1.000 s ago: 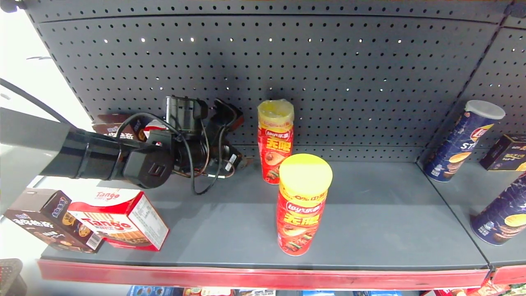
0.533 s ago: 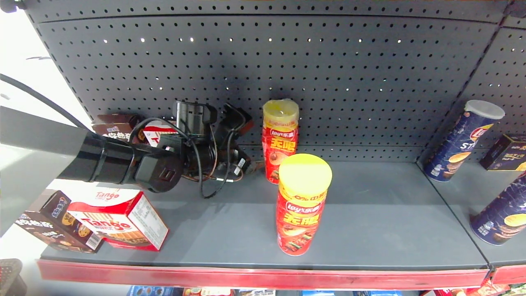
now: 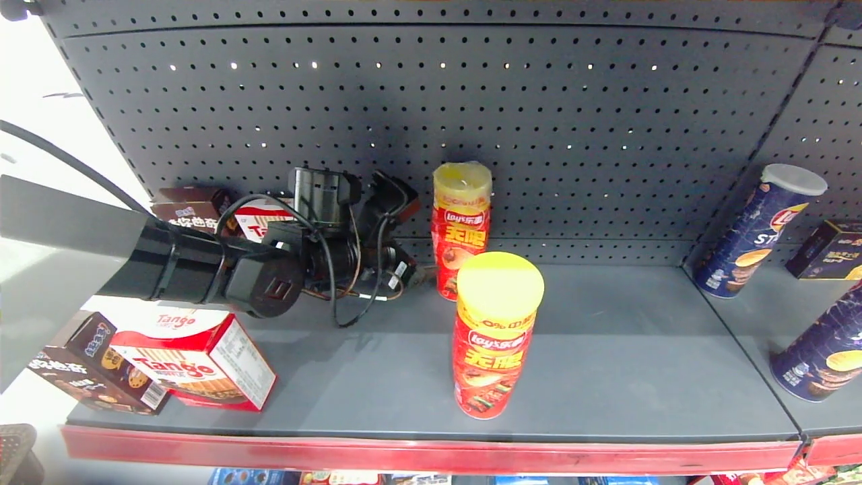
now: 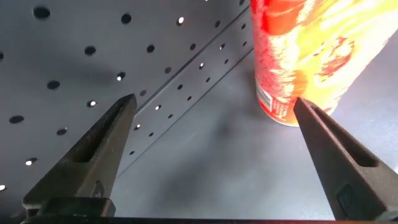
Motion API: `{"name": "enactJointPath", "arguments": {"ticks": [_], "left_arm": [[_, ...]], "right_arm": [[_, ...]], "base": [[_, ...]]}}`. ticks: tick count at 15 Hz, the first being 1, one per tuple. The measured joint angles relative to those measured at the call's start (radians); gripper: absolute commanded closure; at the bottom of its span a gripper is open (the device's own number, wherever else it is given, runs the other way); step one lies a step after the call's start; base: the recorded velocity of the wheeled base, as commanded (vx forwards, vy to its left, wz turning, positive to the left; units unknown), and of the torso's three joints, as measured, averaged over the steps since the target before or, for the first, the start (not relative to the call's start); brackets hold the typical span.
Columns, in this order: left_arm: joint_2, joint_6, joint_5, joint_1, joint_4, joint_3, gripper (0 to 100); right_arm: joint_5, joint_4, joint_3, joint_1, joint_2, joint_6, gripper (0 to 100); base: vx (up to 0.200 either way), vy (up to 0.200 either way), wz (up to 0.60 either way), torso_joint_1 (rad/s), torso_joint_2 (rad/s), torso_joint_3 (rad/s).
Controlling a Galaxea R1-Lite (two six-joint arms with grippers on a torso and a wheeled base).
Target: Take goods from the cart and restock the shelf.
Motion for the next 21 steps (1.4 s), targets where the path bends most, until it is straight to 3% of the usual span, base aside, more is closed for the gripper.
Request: {"name": "enactJointPath", "arguments": {"ticks": [5, 10, 14, 21], "left_arm": [[-0.003, 0.000, 0.009, 0.011, -0.008, 0.006, 0], [-0.001, -0.001, 0.063, 0.027, -0.008, -0.001, 0], [0.018, -0.029, 0.066, 0.020, -0.008, -0.017, 0], [0.035, -0.035, 0.065, -0.008, -0.008, -0.034, 0]], "right_arm": [[0.000, 0.000, 0.000, 0.000, 0.000, 0.000, 0], [0.000, 0.000, 0.000, 0.000, 0.000, 0.000, 0], [0.000, 0.000, 0.000, 0.000, 0.000, 0.000, 0], [0.000, 0.000, 0.000, 0.000, 0.000, 0.000, 0]], "base": [[0.000, 0.000, 0.00, 0.000, 0.00, 0.000], [0.000, 0.000, 0.00, 0.000, 0.00, 0.000], [0.000, 0.000, 0.00, 0.000, 0.00, 0.000], [0.000, 0.000, 0.00, 0.000, 0.00, 0.000]]}}
